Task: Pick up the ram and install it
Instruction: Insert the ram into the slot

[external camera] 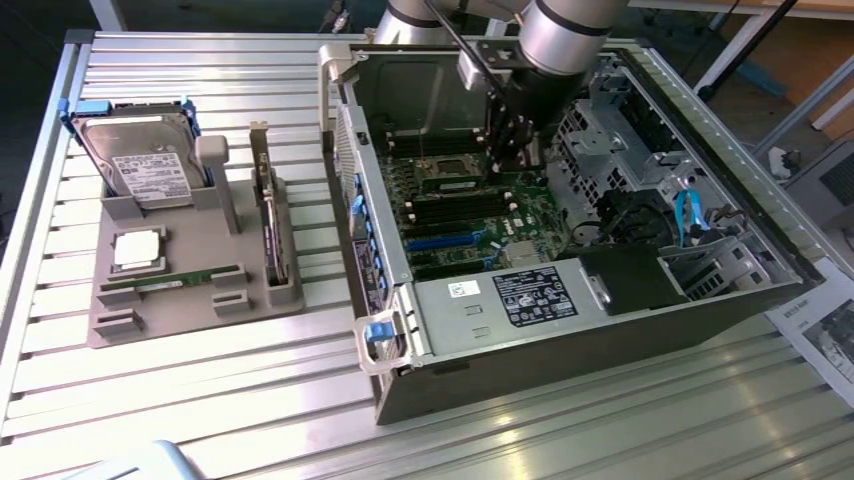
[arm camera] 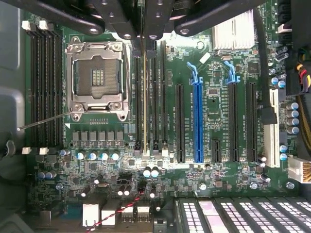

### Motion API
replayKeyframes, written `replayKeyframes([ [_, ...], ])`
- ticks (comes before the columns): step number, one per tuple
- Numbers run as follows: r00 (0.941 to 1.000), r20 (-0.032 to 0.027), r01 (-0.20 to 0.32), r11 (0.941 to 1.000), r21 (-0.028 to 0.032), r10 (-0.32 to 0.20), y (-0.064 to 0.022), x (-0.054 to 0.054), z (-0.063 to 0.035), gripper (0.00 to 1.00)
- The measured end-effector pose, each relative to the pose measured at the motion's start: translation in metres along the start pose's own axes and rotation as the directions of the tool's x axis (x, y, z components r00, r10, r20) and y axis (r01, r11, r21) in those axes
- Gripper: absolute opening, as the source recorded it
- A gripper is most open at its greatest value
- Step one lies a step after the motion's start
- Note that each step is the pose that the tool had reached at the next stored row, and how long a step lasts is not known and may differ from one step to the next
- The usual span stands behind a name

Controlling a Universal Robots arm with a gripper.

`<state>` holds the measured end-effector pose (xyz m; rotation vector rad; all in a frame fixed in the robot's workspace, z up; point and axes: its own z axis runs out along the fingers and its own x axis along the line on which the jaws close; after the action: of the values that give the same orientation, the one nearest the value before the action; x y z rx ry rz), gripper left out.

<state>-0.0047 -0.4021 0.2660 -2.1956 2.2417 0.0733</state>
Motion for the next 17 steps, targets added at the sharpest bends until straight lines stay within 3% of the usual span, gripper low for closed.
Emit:
replayKeyframes([
  [8,1.0000,-0.0001,0.000,1.0000,0.0000,0.000,-0.0001,0.0066,-0.0002,0.12],
  [17,1.0000,0.0000,0.000,1.0000,0.0000,0.000,-0.0003,0.0069,0.0031,0.12],
])
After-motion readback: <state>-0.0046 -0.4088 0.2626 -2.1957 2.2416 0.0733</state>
